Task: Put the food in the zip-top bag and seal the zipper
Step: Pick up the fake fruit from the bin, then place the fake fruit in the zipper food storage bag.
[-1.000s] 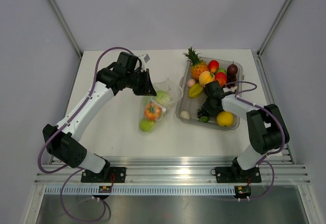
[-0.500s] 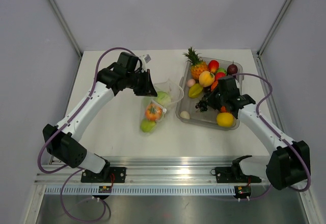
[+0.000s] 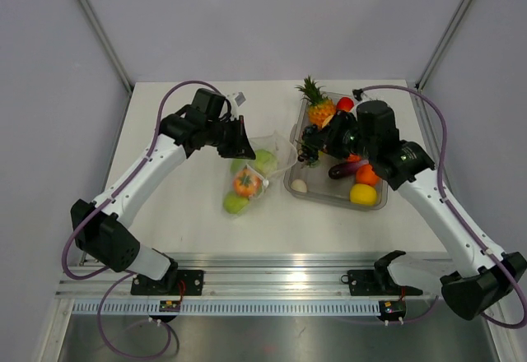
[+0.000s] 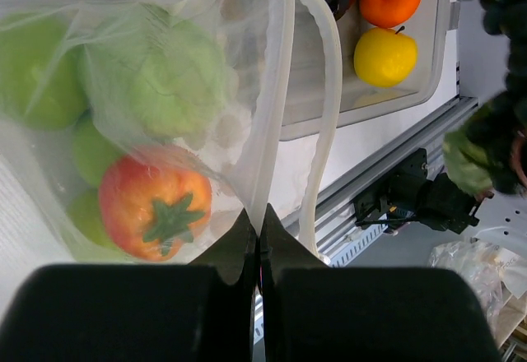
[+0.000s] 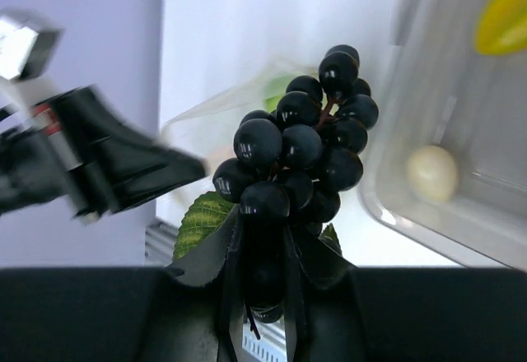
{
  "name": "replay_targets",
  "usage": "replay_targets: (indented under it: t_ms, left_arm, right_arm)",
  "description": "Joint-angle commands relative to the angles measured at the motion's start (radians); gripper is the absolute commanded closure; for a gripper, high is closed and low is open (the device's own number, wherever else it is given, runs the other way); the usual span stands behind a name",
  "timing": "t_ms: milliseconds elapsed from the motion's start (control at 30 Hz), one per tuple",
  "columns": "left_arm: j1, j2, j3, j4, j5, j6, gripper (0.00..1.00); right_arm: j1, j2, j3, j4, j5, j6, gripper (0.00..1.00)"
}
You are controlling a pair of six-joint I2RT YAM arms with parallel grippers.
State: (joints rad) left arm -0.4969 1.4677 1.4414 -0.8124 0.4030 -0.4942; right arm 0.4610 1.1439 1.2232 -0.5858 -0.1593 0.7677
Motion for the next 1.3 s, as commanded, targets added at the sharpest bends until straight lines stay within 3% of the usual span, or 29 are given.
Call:
replay_targets:
  t_ms: [0,267,533,1000,1267]
  left_arm:
    - [-0.006,-0.04,-0.004,0.059,0.034,0.011,1.0]
    - [-0.005,-0.04,0.024,0.025,0.019,0.042,1.0]
    - [-0.005,-0.05,0.031,0.018,0.023,0.052,1.0]
    - [-0.006,-0.118,-0.002,0.016,0.086,0.138,1.0]
    - [-0.019,-0.113,-0.009,-0.025,0.082,0.213,1.0]
  right_arm:
    - [0.103,0.048,0.123,-0.016,-0.019,-0.059,0.88]
    - [0.199,0.189,0.134,0.098,-0.107,-0.021,0.88]
    - [0.197,0.272,0.127,0.126,-0.241,0.057,0.87]
    - [0.143,0.494,0.237,0.171,-0.33,0.14,0.85]
    - [0.119,0.513,0.263,0.192,-0.362,0.168,0.86]
